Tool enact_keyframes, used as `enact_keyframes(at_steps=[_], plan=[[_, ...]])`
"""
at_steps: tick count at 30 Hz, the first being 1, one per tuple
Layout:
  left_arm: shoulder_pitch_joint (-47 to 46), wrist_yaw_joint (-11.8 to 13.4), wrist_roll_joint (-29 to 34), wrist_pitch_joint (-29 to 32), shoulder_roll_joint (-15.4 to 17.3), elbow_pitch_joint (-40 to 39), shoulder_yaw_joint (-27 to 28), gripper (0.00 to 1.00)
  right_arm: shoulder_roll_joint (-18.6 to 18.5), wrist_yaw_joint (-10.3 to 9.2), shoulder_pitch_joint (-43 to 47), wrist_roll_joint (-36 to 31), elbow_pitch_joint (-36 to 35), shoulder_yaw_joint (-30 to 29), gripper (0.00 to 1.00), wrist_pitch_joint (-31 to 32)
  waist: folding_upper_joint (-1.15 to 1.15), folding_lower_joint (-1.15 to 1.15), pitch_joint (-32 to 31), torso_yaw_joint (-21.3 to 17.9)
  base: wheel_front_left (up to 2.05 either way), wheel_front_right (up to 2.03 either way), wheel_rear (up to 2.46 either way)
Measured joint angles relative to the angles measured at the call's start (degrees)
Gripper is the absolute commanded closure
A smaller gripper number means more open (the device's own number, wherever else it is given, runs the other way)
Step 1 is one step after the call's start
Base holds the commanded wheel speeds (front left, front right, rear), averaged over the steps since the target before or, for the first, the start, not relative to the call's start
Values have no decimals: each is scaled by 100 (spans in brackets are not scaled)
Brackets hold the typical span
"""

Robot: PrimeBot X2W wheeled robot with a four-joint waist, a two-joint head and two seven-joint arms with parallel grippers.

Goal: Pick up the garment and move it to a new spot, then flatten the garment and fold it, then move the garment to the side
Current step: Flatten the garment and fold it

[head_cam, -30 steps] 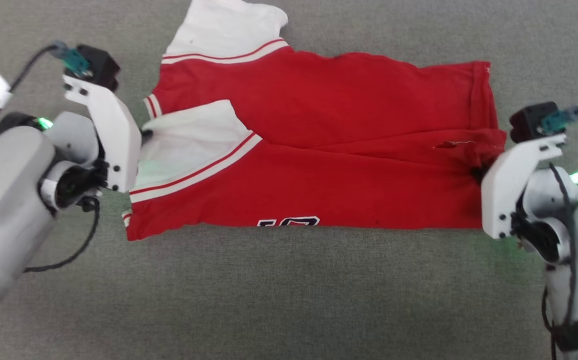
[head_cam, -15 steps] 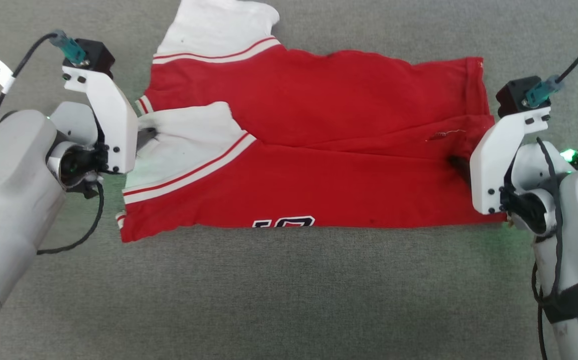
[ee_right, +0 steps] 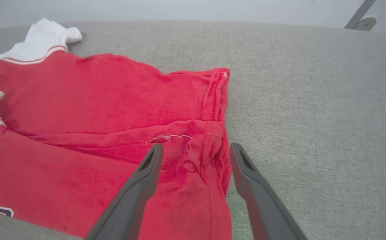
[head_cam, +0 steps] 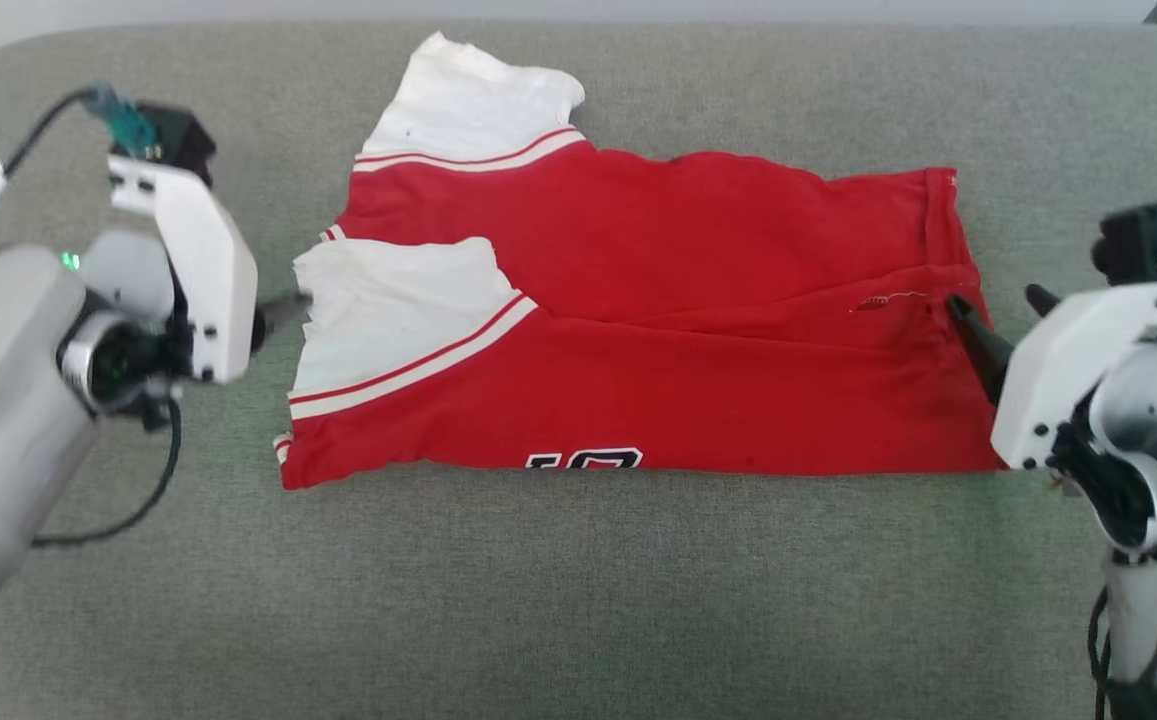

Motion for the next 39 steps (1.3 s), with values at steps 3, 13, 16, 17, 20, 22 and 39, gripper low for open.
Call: enact_keyframes(at_steps=[3, 13, 16, 17, 20, 22, 39], plan=[[289, 235, -96, 110, 235, -555, -1, 0, 122, 0, 236, -71, -324, -167, 0, -281, 0, 0, -75, -10, 0, 0, 0], [1286, 1069, -426, 121, 983, -2178, 40, 0, 446, 0, 836, -194, -938, -642, 0, -667, 0, 0, -7, -143, 0, 0, 0], [1506, 1271, -548, 57, 1118, -2404, 82, 0, 476, 0, 948, -132, -1082, -727, 0, -660, 0, 0, 59, -195, 0, 0, 0], [1568, 1332, -600, -3, 1133, -2416, 109, 0, 476, 0, 965, -87, -1107, -737, 0, -624, 0, 0, 80, -216, 0, 0, 0], [1683, 1394, -605, -159, 1121, -2336, 126, 0, 486, 0, 1088, 62, -1102, -751, 0, -517, 0, 0, 157, -265, 0, 0, 0], [1738, 1395, -605, -263, 1093, -2143, 146, 0, 485, 0, 1154, 68, -1088, -676, 0, -354, 0, 0, 204, -306, 0, 0, 0], [1463, 828, -668, -308, 586, -1182, 186, 100, 492, 0, 669, -23, -294, -107, 0, 949, 0, 0, 504, -200, 0, 0, 0]])
